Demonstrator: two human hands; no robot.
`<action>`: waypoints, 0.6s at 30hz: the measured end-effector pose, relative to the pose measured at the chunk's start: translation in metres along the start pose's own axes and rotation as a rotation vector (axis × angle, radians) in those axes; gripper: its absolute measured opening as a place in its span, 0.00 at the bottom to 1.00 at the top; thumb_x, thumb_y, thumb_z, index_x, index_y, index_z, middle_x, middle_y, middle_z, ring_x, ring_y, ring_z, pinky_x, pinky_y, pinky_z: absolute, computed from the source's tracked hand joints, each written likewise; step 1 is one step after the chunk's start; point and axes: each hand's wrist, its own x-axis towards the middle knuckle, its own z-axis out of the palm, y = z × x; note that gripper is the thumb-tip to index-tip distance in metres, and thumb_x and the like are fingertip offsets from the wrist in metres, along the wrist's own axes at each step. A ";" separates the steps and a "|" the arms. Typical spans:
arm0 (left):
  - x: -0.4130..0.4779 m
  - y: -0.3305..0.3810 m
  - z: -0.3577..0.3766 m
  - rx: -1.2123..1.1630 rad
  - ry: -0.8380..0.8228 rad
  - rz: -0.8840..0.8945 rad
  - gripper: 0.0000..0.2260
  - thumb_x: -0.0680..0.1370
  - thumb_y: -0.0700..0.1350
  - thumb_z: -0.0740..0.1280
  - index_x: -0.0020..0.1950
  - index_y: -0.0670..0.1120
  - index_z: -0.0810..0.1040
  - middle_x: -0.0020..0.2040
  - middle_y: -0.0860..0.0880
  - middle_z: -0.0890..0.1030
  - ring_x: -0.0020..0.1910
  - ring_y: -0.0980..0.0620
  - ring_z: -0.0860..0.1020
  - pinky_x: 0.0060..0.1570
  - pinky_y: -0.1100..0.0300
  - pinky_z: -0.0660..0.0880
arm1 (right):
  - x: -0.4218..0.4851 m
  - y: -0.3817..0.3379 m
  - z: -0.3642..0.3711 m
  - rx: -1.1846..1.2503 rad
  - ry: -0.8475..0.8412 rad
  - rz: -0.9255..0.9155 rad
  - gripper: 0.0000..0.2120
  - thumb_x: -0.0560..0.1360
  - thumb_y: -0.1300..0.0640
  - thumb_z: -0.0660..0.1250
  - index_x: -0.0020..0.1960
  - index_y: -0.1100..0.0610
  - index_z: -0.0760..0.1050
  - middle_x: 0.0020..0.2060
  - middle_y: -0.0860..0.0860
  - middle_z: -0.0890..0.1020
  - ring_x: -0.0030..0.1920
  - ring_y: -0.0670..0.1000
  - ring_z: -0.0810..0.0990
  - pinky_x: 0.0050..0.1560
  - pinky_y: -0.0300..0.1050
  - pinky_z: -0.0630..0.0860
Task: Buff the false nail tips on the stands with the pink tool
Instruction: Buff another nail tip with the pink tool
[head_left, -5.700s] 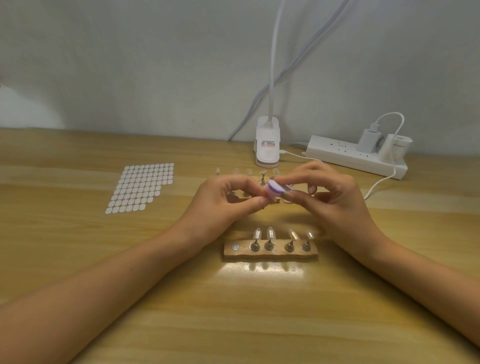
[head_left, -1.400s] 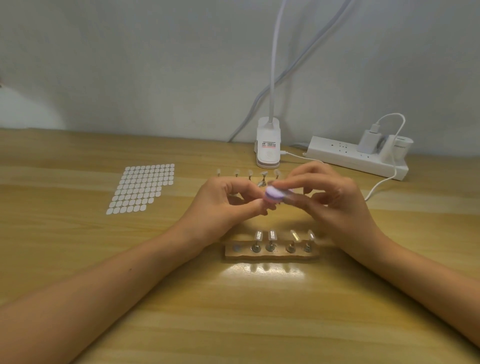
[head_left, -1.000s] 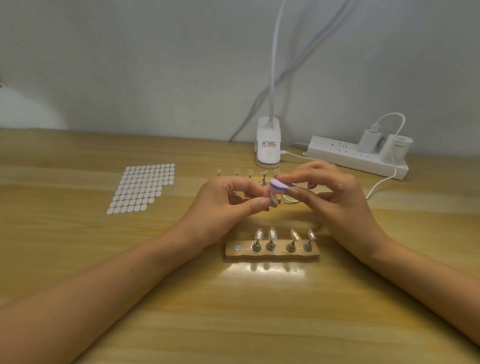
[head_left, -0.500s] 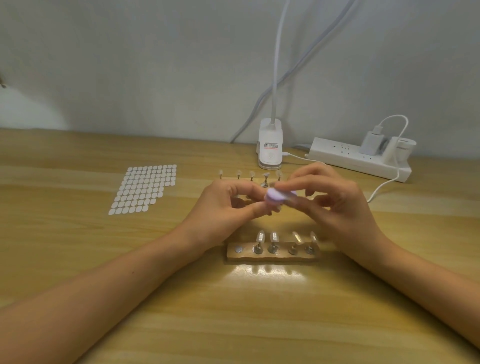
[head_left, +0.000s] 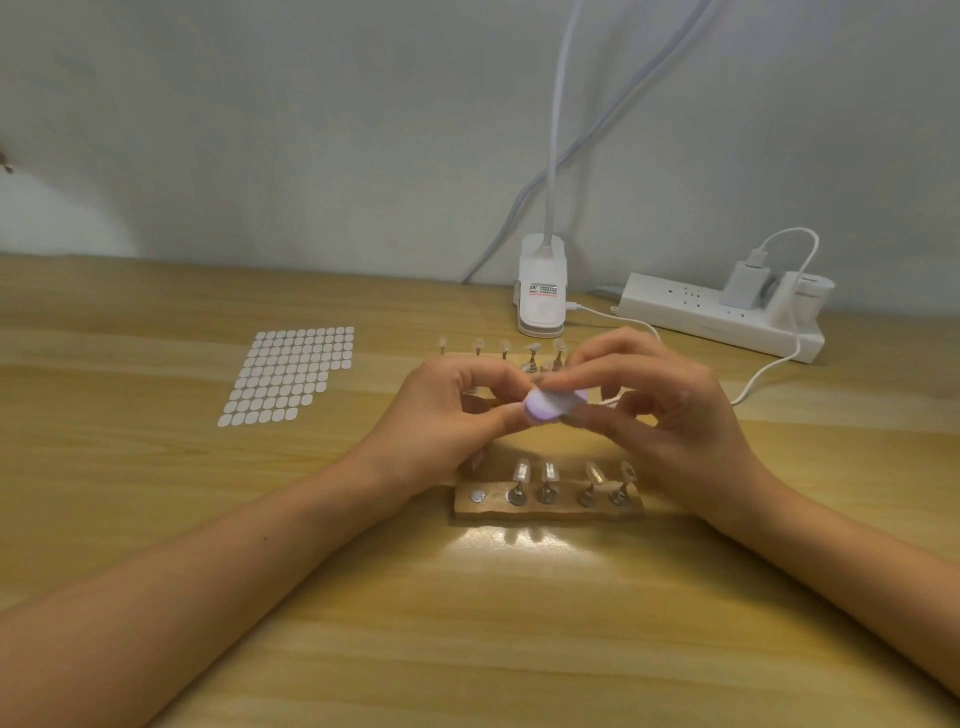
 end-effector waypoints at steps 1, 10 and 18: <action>0.000 -0.001 0.000 0.002 0.004 -0.005 0.02 0.71 0.51 0.75 0.40 0.54 0.85 0.47 0.46 0.86 0.27 0.53 0.72 0.24 0.67 0.68 | 0.001 0.000 -0.001 0.000 0.009 0.018 0.10 0.73 0.47 0.71 0.53 0.46 0.84 0.47 0.43 0.82 0.48 0.52 0.78 0.38 0.48 0.76; 0.000 -0.002 -0.002 -0.017 0.000 -0.013 0.05 0.71 0.50 0.74 0.44 0.51 0.86 0.46 0.47 0.85 0.24 0.59 0.72 0.25 0.68 0.68 | 0.002 0.000 -0.003 -0.015 0.042 0.062 0.11 0.72 0.48 0.71 0.53 0.47 0.84 0.47 0.46 0.82 0.47 0.53 0.77 0.38 0.55 0.76; 0.001 -0.001 -0.002 -0.047 0.008 -0.006 0.03 0.71 0.50 0.74 0.42 0.54 0.86 0.44 0.49 0.86 0.22 0.59 0.70 0.25 0.70 0.67 | 0.001 -0.001 -0.004 -0.056 0.040 0.021 0.10 0.72 0.51 0.72 0.53 0.47 0.83 0.45 0.47 0.79 0.42 0.51 0.74 0.35 0.47 0.76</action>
